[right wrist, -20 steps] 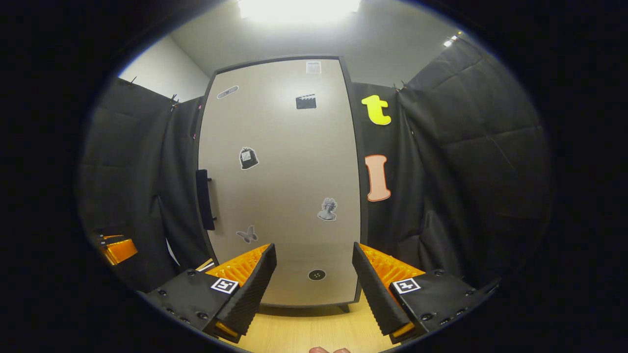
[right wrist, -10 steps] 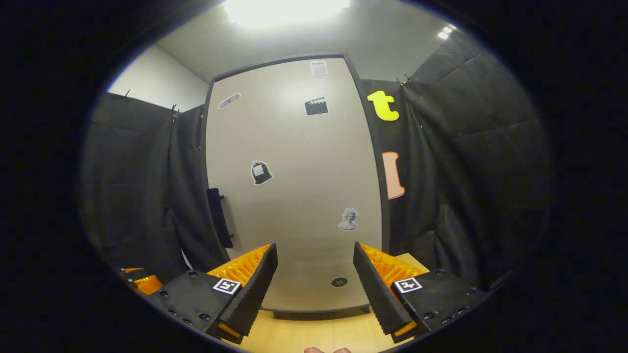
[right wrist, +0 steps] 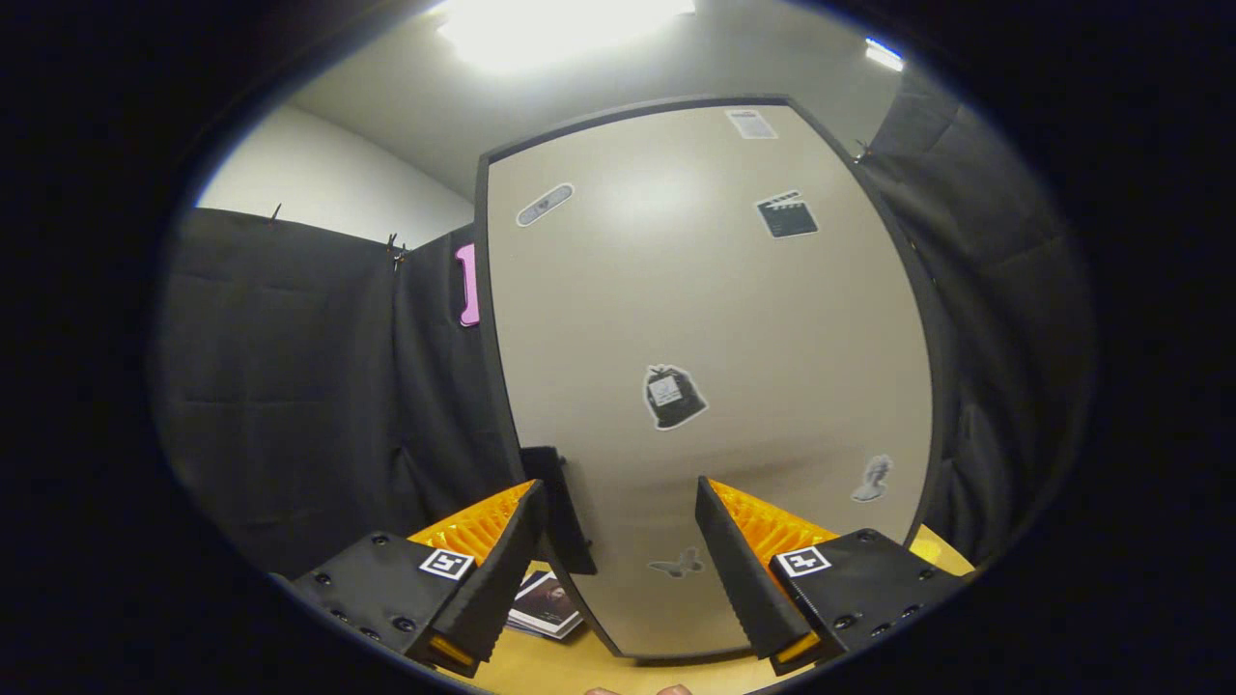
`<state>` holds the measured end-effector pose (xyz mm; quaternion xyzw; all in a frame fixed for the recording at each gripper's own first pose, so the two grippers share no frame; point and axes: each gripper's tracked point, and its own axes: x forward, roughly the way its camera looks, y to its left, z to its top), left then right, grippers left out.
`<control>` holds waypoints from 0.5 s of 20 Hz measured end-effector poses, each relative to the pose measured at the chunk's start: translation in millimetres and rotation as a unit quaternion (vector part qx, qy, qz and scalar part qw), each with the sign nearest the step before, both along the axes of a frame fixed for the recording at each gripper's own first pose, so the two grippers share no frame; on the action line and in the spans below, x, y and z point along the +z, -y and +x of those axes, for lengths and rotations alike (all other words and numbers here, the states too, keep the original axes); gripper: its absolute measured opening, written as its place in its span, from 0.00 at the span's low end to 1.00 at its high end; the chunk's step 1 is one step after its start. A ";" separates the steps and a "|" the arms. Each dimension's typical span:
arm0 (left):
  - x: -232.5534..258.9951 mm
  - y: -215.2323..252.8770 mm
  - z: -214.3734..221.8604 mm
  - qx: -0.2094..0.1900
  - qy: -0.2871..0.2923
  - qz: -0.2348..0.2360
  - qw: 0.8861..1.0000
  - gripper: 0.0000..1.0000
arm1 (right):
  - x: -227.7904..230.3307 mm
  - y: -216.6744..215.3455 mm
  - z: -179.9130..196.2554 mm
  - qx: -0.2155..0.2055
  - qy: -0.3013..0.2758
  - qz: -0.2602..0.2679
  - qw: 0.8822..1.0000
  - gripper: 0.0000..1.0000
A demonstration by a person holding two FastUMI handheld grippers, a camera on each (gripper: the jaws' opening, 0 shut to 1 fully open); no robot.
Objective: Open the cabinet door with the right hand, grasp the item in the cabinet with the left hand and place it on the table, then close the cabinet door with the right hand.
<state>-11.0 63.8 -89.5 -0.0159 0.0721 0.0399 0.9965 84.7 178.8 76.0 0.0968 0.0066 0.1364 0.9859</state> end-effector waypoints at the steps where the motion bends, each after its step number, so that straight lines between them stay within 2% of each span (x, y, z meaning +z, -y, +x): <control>1: 0.0 -3.4 -1.8 0.002 0.000 0.000 1.000 0.90 | 1.2 -12.4 4.9 0.007 -0.002 -0.001 1.000 0.98; 5: -2.9 -23.8 -3.9 0.023 0.004 -0.005 1.000 0.89 | -15.8 -41.5 32.2 -0.001 -0.014 -0.042 0.999 0.97; 7: -6.2 -34.2 -5.7 0.030 0.002 -0.009 0.999 0.94 | -33.4 -45.7 46.1 -0.018 -0.035 -0.058 0.998 0.98; 8: -8.7 -42.0 -7.9 0.037 0.001 -0.008 0.999 0.89 | -40.6 -47.0 51.8 -0.024 -0.044 -0.063 0.997 0.98; 9: -9.6 -49.6 -10.8 0.043 0.000 -0.008 0.999 0.94 | -47.5 -48.6 55.7 -0.027 -0.053 -0.067 0.996 0.98; 10: -12.3 -55.6 -12.8 0.048 -0.002 -0.009 0.999 0.94 | -52.2 -49.9 59.6 -0.030 -0.061 -0.069 0.995 0.98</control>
